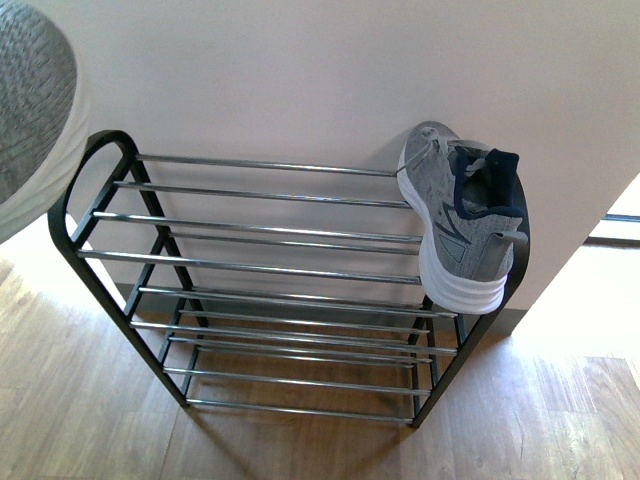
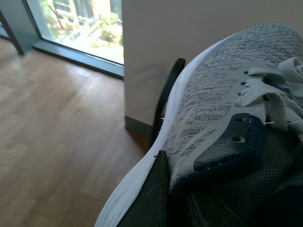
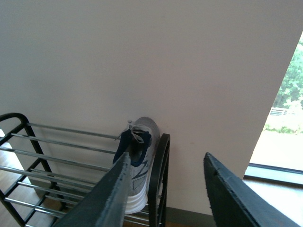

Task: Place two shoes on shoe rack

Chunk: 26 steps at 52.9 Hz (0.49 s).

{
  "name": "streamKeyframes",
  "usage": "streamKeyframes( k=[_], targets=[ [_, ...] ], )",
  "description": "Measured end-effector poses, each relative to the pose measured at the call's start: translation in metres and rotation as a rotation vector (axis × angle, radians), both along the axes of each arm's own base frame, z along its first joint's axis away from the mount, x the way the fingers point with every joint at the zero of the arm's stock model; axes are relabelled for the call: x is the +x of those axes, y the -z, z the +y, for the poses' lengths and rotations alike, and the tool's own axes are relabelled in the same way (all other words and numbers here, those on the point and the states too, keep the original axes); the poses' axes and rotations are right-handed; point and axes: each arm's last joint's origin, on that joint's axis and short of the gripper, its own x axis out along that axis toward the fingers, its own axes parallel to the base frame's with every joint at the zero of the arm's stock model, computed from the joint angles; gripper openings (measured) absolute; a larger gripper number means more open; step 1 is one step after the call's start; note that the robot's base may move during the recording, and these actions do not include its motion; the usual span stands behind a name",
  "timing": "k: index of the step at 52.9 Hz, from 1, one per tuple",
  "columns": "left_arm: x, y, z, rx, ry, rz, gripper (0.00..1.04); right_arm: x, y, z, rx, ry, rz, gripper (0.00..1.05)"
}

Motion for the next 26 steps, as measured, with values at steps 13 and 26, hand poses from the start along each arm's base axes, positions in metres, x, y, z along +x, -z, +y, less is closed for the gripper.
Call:
streamKeyframes(
  k=[13, 26],
  targets=[
    [0.019, -0.019, 0.001, -0.29, 0.032, -0.034, 0.02, 0.0, 0.0, 0.0, 0.0, 0.0, 0.0, 0.84],
    [0.053, -0.021, -0.011, -0.377, 0.062, -0.006, 0.02, 0.0, 0.0, 0.0, 0.003, 0.0, 0.0, 0.95]
  ],
)
